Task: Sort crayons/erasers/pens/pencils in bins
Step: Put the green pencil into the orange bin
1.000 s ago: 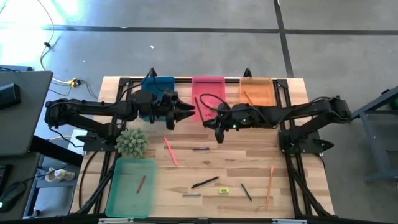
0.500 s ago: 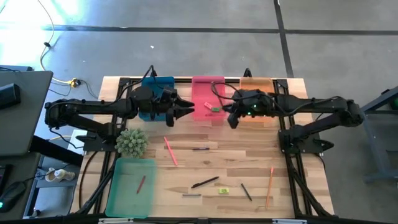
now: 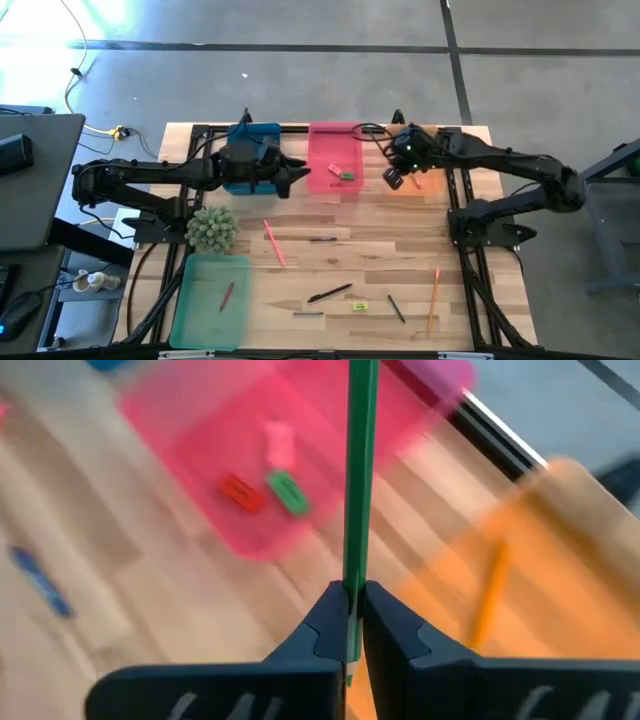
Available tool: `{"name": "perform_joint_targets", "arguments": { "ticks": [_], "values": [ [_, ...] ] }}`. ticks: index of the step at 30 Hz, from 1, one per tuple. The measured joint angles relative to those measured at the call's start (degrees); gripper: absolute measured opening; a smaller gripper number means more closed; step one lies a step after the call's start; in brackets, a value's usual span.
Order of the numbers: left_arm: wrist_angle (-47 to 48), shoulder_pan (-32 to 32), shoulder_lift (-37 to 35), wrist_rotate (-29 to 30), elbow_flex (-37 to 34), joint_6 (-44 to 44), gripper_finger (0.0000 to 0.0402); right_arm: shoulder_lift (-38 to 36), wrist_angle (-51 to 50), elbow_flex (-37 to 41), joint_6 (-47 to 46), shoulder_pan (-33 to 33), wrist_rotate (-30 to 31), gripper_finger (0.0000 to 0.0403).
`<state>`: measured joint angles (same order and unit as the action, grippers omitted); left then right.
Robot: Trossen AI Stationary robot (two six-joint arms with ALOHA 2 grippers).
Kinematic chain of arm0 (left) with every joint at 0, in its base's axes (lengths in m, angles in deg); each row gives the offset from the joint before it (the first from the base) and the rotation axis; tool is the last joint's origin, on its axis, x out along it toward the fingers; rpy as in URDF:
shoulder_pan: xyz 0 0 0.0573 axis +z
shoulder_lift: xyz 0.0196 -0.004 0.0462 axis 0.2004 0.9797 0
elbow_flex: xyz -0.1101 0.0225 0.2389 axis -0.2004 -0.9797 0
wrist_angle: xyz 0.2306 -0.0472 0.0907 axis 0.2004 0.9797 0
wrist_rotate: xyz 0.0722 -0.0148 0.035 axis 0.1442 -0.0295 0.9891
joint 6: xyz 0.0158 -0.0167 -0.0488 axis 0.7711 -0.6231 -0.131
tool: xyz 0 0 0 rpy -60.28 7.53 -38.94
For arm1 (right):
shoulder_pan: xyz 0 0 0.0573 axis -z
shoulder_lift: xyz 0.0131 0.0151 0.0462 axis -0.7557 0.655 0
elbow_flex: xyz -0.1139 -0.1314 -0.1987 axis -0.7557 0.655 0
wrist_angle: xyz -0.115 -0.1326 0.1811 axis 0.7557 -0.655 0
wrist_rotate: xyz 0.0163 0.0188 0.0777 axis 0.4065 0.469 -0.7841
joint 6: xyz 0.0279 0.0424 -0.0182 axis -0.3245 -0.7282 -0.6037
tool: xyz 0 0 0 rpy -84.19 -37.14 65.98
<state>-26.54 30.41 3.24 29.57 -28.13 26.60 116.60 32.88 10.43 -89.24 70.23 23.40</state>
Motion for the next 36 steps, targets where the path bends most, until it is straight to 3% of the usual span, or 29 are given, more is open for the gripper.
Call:
{"name": "perform_joint_targets", "arguments": {
  "ticks": [11, 24, 31, 36],
  "values": [
    [8.58, -0.50, 0.00, 6.67, 0.00, -4.53, 0.0161, 1.08, -8.11, 0.03, 1.88, 15.04, -1.77, 0.0002],
    [10.13, -0.50, 0.02, 6.82, 6.83, -1.35, 0.0161, 13.49, -10.72, 0.09, 5.44, 25.84, -4.72, 0.0002],
    [25.37, -0.52, 0.02, 12.88, 10.97, -1.82, 0.0161, 18.64, -13.35, 0.09, 7.28, 27.90, -5.80, 0.0002],
    [36.99, -0.51, 0.02, 17.16, 12.17, -8.27, 0.0161, 22.10, -13.52, 0.09, 9.95, 28.74, -7.65, 0.0002]
  ]
}}
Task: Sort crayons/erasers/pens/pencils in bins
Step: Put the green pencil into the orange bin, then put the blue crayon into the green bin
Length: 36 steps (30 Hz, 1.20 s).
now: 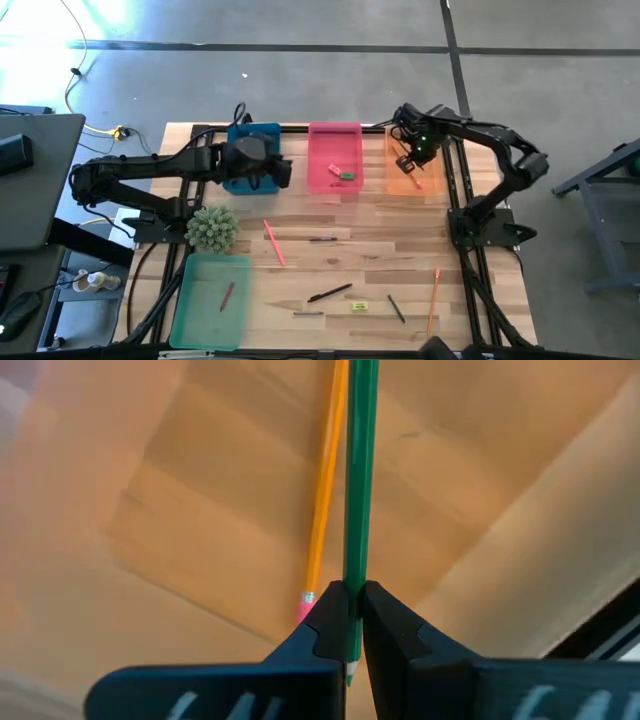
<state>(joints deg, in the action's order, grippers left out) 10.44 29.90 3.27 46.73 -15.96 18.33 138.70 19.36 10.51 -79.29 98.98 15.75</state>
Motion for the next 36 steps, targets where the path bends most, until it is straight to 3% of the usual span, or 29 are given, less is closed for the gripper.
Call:
{"name": "perform_joint_targets", "arguments": {
  "ticks": [14, 20, 26, 36],
  "values": [
    [8.14, -3.38, 1.74, -2.45, 0.02, -13.51, 0.0161, 5.22, -0.12, 0.00, -1.67, 0.11, 0.40, 0.0035],
    [11.36, -5.28, 4.43, -6.69, 0.02, -14.41, 0.0161, 5.70, 0.35, 0.00, -2.15, 0.11, 0.57, 0.0036],
    [12.16, -7.48, 5.92, -7.16, 0.00, -16.41, 0.0161, 5.69, -0.16, 0.00, -3.48, 0.11, 0.61, 0.0037],
    [15.99, -12.38, 6.21, -9.06, 0.00, -23.61, 0.0161, -1.69, -1.14, 0.00, -10.26, -0.80, -0.94, 0.0037]
  ]
}}
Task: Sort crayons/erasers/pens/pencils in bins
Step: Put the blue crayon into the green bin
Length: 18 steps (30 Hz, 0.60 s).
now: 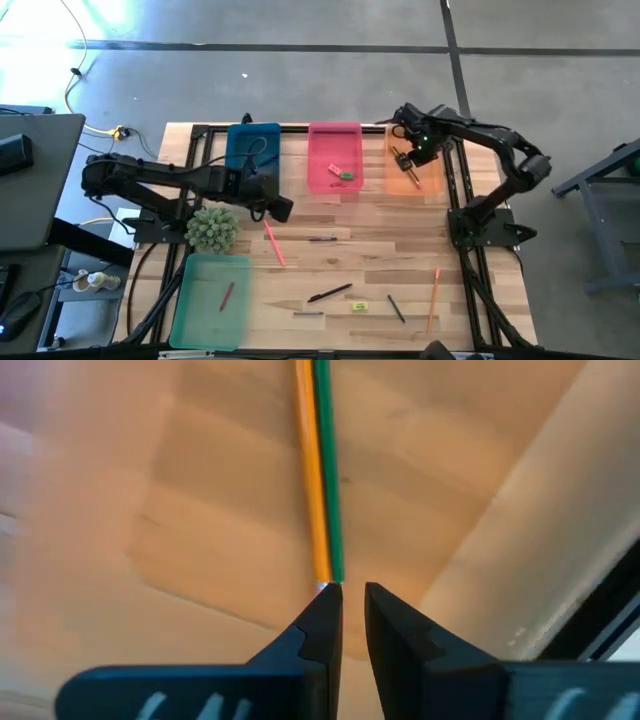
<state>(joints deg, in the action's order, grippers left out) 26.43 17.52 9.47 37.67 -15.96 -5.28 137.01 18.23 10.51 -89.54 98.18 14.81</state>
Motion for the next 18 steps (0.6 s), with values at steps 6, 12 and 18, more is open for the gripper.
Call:
{"name": "perform_joint_targets", "arguments": {
  "ticks": [6, 12, 18],
  "values": [
    [2.05, -3.11, 0.00, 0.20, 0.00, -3.69, 0.0161, -7.45, 2.01, 0.00, -4.91, -1.88, -0.15, 0.0037],
    [2.02, -4.88, 0.00, 1.98, 0.00, -8.31, 0.0161, -11.93, 3.53, 0.00, -5.10, -4.00, -0.15, 0.0037],
    [1.55, -5.33, 0.00, 3.92, -0.02, -13.71, 0.0161, -12.89, 5.25, 0.00, -3.04, -4.58, -0.15, 0.0037]
  ]
}}
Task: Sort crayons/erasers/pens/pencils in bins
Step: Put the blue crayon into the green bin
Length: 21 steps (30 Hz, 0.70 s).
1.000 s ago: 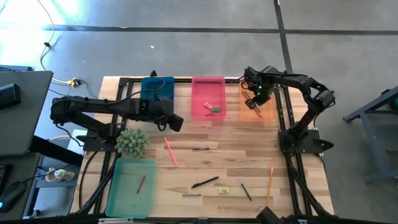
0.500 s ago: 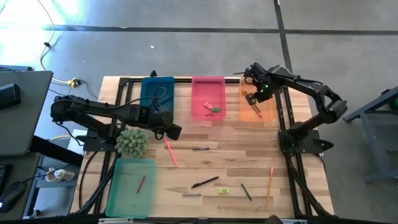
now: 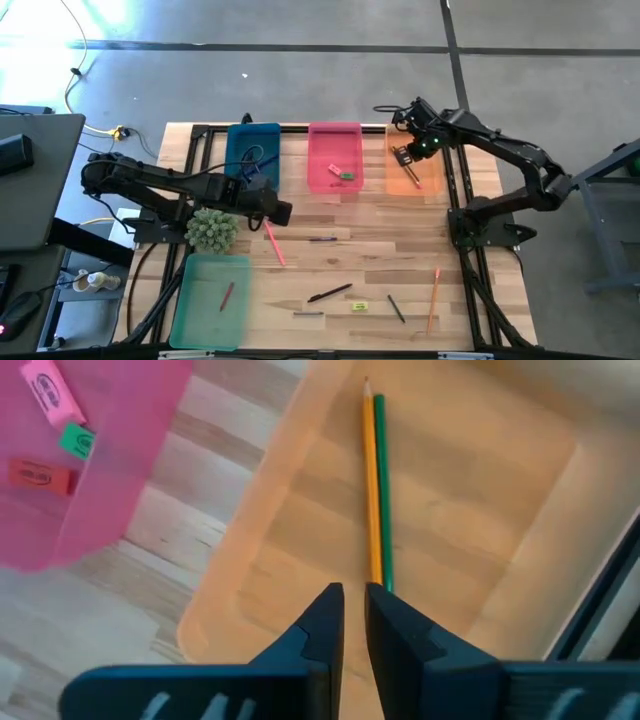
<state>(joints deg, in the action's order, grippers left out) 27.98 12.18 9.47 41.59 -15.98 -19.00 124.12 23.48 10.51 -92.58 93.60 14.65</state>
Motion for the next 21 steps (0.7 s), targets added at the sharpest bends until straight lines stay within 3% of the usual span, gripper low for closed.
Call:
{"name": "perform_joint_targets", "arguments": {
  "ticks": [2, 11, 21],
  "values": [
    [-1.86, 0.02, 0.00, 0.75, -0.02, 0.75, 0.0161, 0.00, 0.02, 0.00, 2.24, 0.00, 0.02, 0.0037],
    [-21.97, 0.06, 0.00, 1.12, -0.02, 20.44, 0.0161, 0.00, -0.12, 0.00, 10.03, 0.00, 0.02, 0.0037],
    [-14.71, 3.24, 3.66, 0.99, 12.59, 34.68, 0.0139, 0.02, -0.35, 0.00, 12.47, 0.00, 0.02, 0.0037]
  ]
}}
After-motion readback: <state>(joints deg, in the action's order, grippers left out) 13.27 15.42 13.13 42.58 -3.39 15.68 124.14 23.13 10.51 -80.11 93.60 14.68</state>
